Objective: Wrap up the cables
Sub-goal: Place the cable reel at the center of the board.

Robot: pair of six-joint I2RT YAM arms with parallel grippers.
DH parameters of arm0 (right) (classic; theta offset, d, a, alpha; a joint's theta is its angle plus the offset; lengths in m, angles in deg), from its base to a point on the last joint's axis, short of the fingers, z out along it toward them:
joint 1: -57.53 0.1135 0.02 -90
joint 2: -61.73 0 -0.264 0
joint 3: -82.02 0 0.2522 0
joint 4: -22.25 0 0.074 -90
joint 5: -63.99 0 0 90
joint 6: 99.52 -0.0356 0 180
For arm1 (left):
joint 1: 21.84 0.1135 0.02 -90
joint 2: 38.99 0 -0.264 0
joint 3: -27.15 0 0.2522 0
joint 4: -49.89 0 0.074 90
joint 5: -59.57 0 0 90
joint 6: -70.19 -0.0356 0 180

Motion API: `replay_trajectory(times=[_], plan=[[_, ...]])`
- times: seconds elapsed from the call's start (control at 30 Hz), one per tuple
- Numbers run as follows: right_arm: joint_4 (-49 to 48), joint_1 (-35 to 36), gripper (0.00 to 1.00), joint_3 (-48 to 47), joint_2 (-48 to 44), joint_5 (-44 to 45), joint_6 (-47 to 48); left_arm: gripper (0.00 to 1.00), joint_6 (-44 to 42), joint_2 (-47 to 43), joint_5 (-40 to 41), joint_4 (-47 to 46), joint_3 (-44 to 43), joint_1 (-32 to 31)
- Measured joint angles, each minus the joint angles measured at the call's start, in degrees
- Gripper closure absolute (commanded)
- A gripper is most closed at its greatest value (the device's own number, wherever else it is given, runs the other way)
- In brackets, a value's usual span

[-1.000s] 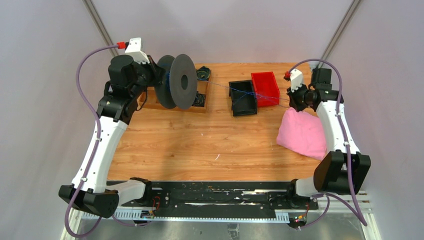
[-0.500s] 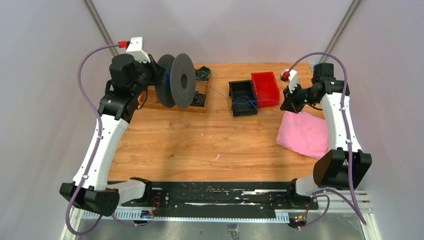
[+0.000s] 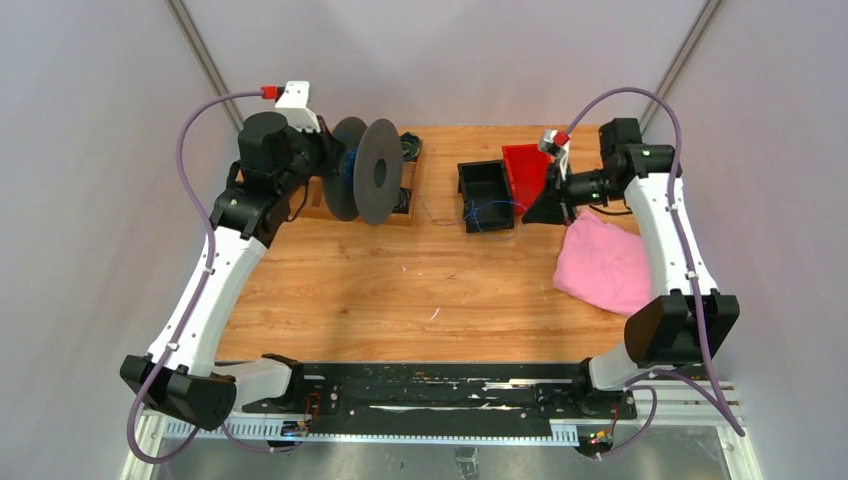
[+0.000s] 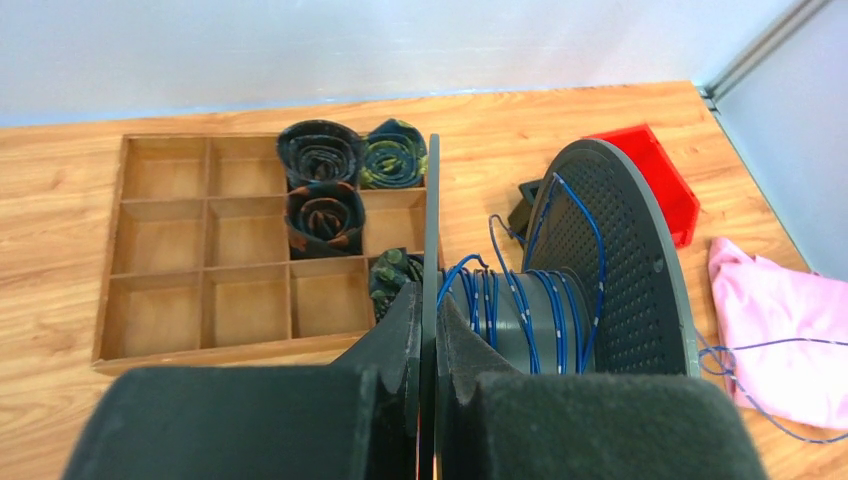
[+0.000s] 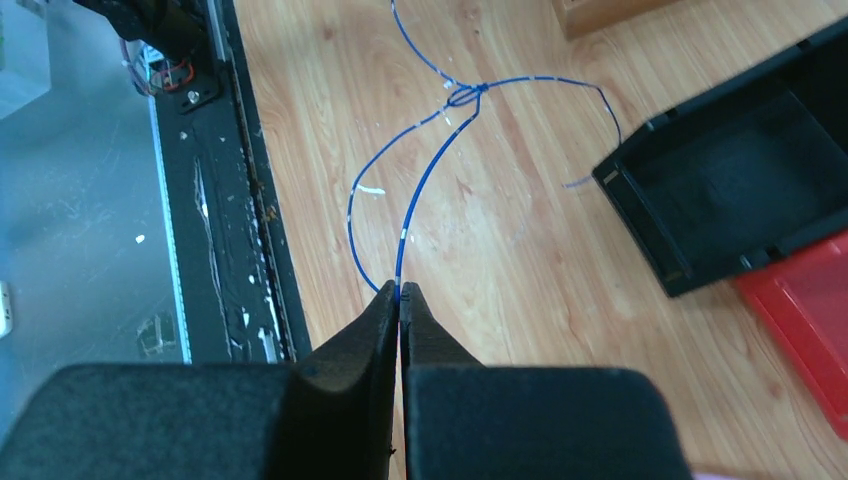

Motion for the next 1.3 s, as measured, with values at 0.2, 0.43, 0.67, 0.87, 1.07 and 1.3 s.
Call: replay_trajectory(times=[0.2,0.43,0.67,0.87,1.07,1.3], plan=[[-10.1,7.2,0.99,0.6,-2.5,0.5,-12.7,1.0,-2.8,0.0,-0.3,-0.4,1.4,-2.5],[-18.6,9.8,0.99,0.8,-7.3,-0.8,-22.1,1.0,-7.4,-0.1,-2.0,-1.1,6.2,-4.4],[-23.4,17.5,0.99,4.8,-10.0,3.5,-26.0,1.0,-10.1,-1.2,-6.8,-0.4,14.0,-5.9],[-31.6,20.0,0.99,9.6,-8.6,8.8,-34.9,1.0,-10.6,-2.1,-8.5,-0.5,19.6,-6.8],[-41.5,23.4,0.99,15.2,-8.5,14.1,-43.2,1.0,-10.2,-2.8,-5.4,-0.1,23.4,-6.8],[-49.0,25.0,0.99,22.3,-5.7,17.4,-48.4,1.0,-10.3,-3.0,2.9,-0.1,25.7,-6.8]])
